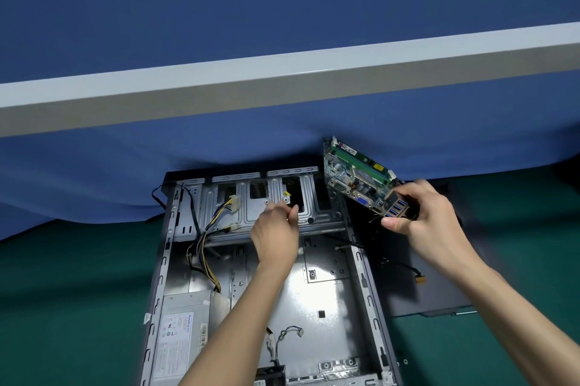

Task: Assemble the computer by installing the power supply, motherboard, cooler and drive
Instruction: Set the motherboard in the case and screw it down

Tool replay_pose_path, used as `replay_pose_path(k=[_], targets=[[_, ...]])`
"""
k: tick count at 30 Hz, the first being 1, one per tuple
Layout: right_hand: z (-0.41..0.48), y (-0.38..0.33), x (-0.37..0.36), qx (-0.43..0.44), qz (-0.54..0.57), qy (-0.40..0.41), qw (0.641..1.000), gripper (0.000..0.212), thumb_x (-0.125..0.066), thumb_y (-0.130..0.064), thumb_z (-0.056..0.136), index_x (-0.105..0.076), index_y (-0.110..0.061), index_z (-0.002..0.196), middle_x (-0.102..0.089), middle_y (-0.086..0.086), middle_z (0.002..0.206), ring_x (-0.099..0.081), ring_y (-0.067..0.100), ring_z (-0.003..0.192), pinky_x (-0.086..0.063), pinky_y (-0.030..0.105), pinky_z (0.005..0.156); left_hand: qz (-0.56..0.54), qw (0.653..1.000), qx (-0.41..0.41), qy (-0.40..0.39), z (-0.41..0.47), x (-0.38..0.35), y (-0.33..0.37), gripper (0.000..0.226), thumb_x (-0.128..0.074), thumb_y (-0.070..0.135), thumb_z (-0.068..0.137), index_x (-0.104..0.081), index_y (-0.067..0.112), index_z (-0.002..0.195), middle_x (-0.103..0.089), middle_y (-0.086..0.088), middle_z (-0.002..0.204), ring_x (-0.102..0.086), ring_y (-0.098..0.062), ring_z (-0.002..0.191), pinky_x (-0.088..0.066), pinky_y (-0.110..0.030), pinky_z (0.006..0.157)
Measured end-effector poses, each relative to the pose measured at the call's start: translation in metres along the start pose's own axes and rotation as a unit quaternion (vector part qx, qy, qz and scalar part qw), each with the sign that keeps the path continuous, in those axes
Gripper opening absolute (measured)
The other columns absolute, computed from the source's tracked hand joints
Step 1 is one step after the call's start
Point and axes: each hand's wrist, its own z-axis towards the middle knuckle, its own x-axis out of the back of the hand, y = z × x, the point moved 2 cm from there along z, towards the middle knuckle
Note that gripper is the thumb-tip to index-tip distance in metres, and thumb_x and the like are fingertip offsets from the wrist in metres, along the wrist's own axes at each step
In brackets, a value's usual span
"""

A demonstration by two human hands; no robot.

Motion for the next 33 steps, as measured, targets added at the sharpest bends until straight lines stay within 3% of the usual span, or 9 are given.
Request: replay_pose_path(k=[4, 8, 14, 18, 23, 28, 30, 33], targets=[[-0.004, -0.004, 0.001, 0.003, 0.015, -0.005, 1.000, 0.036, -0.081, 0.000, 0.069, -0.060, -0.018, 0.092, -0.052, 0.000, 0.089, -0.052, 0.023, 0.087, -0.039, 0.035, 0.078, -0.015, 0.998, -0.064, -0.023, -0.007, -0.004, -0.001, 0.030, -0.050, 0.040, 0.096, -0.070, 0.019, 0.106, -0.063, -0.003, 0.099, -0.063, -0.027, 0.086, -0.052, -0.033, 0.075], [-0.009, -0.008, 0.002, 0.007, 0.020, -0.007, 1.000, 0.034, -0.081, 0.003, 0.069, -0.061, -0.014, 0.090, -0.051, 0.003, 0.086, -0.051, 0.024, 0.084, -0.037, 0.033, 0.076, 0.003, 0.990, -0.132, -0.042, -0.012, -0.008, -0.008, 0.035, -0.053, 0.040, 0.094, -0.067, 0.018, 0.117, -0.053, 0.002, 0.105, -0.050, -0.018, 0.101, -0.030, -0.028, 0.097], [-0.016, -0.010, 0.001, 0.002, 0.023, -0.010, 1.000, 0.031, -0.080, 0.003, 0.070, -0.061, -0.011, 0.091, -0.051, 0.004, 0.087, -0.052, 0.025, 0.085, -0.040, 0.035, 0.079, -0.008, 0.990, -0.126, -0.070, -0.013, -0.002, -0.011, 0.036, -0.050, 0.040, 0.096, -0.060, 0.023, 0.126, -0.046, 0.002, 0.111, -0.044, -0.017, 0.109, -0.023, -0.029, 0.098], [-0.020, -0.011, 0.000, 0.002, 0.031, -0.008, 0.999, 0.031, -0.079, 0.004, 0.070, -0.060, -0.014, 0.087, -0.051, 0.005, 0.088, -0.053, 0.026, 0.085, -0.040, 0.036, 0.078, 0.003, 0.989, -0.098, -0.107, -0.010, 0.001, -0.001, 0.030, -0.045, 0.020, 0.099, -0.058, 0.016, 0.126, -0.049, -0.003, 0.119, -0.043, -0.023, 0.108, -0.038, -0.033, 0.099], [-0.022, -0.012, 0.000, -0.003, 0.037, -0.012, 0.999, 0.031, -0.079, 0.003, 0.071, -0.060, -0.016, 0.086, -0.051, 0.005, 0.089, -0.053, 0.027, 0.087, -0.042, 0.040, 0.081, 0.008, 0.988, -0.077, -0.136, -0.002, 0.003, 0.011, 0.027, -0.047, -0.003, 0.089, -0.059, 0.004, 0.112, -0.052, -0.013, 0.117, -0.054, -0.030, 0.106, -0.046, -0.040, 0.096], [-0.026, -0.013, 0.004, 0.002, 0.037, -0.008, 0.999, 0.032, -0.079, 0.003, 0.070, -0.060, -0.018, 0.085, -0.050, 0.003, 0.087, -0.052, 0.024, 0.085, -0.041, 0.038, 0.079, -0.128, 0.981, -0.031, -0.142, -0.004, -0.001, -0.004, 0.019, -0.053, 0.015, 0.096, -0.059, 0.013, 0.114, -0.058, -0.005, 0.124, -0.050, -0.028, 0.118, -0.043, -0.041, 0.101], [-0.027, -0.014, 0.005, 0.006, 0.031, -0.007, 0.999, 0.031, -0.079, 0.003, 0.070, -0.060, -0.016, 0.086, -0.050, 0.003, 0.086, -0.052, 0.024, 0.084, -0.040, 0.036, 0.078, -0.173, 0.974, -0.030, -0.145, -0.007, -0.004, -0.012, 0.017, -0.057, 0.020, 0.095, -0.057, 0.015, 0.111, -0.057, -0.001, 0.128, -0.047, -0.024, 0.121, -0.043, -0.034, 0.102], [-0.029, -0.015, 0.005, 0.008, 0.027, -0.005, 1.000, 0.030, -0.079, 0.003, 0.070, -0.061, -0.013, 0.088, -0.050, 0.004, 0.086, -0.051, 0.024, 0.083, -0.040, 0.037, 0.078, -0.213, 0.968, -0.049, -0.126, -0.010, 0.000, -0.017, 0.023, -0.056, 0.016, 0.095, -0.057, 0.015, 0.118, -0.055, 0.003, 0.126, -0.052, -0.017, 0.114, -0.042, -0.004, 0.080]])
